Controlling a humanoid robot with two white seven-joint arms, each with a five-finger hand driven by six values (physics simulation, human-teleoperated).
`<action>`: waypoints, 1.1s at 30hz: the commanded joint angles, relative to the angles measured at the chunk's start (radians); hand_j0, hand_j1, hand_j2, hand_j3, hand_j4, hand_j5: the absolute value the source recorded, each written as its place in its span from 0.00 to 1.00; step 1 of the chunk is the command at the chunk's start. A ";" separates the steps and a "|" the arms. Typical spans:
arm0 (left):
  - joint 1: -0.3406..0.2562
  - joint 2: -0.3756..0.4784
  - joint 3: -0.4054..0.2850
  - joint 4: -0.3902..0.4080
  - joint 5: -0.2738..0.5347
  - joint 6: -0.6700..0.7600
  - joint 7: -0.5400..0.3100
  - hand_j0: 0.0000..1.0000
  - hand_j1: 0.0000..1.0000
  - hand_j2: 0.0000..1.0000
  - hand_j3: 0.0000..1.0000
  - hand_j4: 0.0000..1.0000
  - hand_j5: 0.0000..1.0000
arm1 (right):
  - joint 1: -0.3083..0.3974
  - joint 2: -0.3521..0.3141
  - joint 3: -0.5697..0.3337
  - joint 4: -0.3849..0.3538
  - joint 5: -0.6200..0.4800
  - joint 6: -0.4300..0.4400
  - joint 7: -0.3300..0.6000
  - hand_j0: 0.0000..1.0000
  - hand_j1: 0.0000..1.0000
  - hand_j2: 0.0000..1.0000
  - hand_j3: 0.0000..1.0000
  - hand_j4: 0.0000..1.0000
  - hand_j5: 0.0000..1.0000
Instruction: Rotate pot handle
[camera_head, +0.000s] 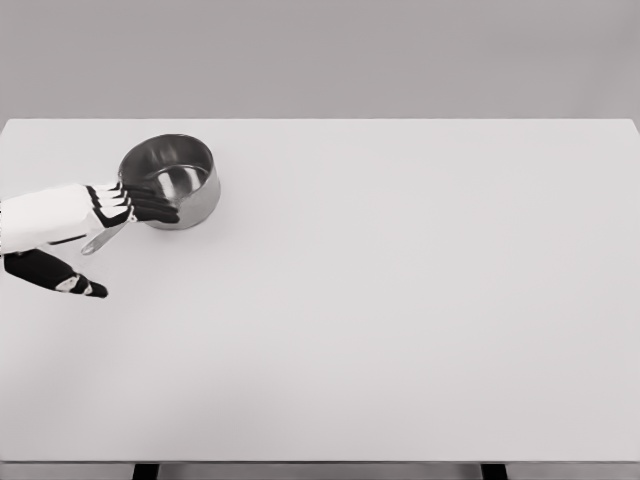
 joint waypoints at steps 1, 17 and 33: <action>0.012 0.035 0.001 0.000 0.087 0.003 0.000 1.00 1.00 1.00 1.00 1.00 1.00 | 0.000 0.000 0.000 0.000 0.000 0.000 0.000 1.00 1.00 1.00 1.00 1.00 1.00; 0.173 -0.009 -0.136 0.000 0.423 0.253 -0.026 1.00 1.00 1.00 1.00 1.00 1.00 | 0.000 0.000 0.000 0.000 0.000 0.000 0.000 1.00 1.00 1.00 1.00 1.00 1.00; 0.092 0.068 -0.193 0.004 0.430 0.626 -0.052 1.00 1.00 1.00 1.00 1.00 1.00 | 0.000 0.000 0.000 0.000 0.000 0.000 0.000 1.00 1.00 1.00 1.00 1.00 1.00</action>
